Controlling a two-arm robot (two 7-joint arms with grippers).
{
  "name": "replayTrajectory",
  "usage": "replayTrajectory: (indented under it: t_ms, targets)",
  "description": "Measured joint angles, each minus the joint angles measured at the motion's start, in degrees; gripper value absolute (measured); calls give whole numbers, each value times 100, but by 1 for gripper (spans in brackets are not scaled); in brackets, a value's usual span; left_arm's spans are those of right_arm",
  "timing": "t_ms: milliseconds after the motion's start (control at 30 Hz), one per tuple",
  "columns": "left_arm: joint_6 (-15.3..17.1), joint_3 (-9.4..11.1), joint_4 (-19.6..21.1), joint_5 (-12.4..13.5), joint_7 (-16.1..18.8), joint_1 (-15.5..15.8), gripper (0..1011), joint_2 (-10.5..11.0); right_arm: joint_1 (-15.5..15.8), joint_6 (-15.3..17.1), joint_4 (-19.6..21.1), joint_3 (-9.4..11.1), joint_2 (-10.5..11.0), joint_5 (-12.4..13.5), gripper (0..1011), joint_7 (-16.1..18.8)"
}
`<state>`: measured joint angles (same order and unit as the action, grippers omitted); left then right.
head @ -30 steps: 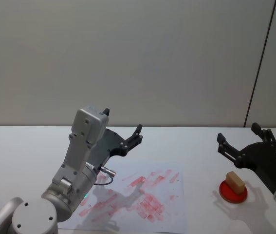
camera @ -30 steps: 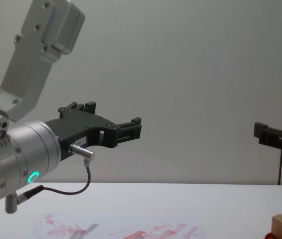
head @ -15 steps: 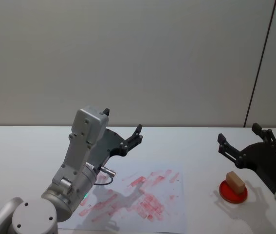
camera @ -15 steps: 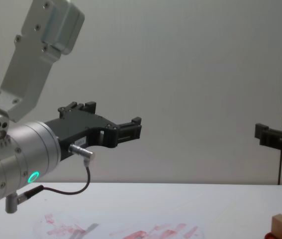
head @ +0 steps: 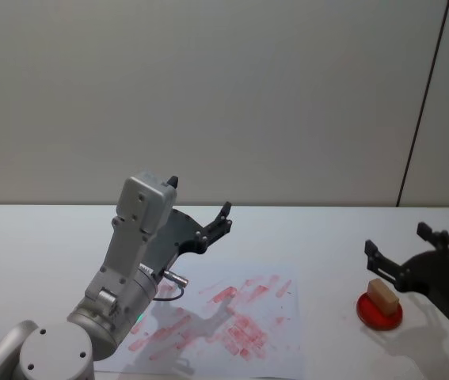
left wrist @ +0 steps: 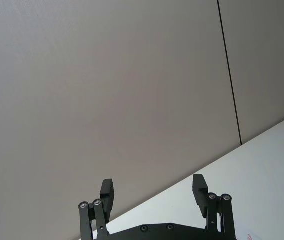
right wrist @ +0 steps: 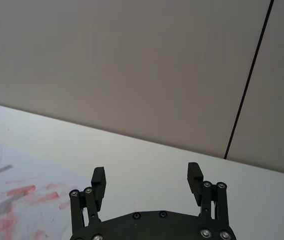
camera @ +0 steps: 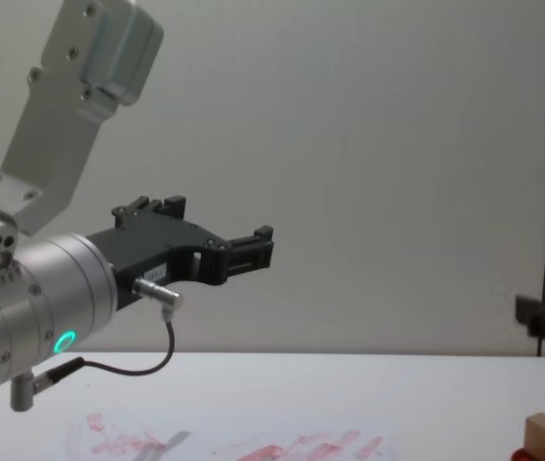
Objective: Use the one hand to pick up the stamp and affix it onto the A4 paper.
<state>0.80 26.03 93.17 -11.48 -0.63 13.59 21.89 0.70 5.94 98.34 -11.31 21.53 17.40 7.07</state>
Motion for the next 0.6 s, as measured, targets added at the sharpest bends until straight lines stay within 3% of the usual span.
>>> replayTrajectory:
  t_ms: [600]
  targets:
    - [0, 0, 0, 0, 0, 0, 1003, 0, 18, 457, -415, 70, 139, 9, 1001, 330]
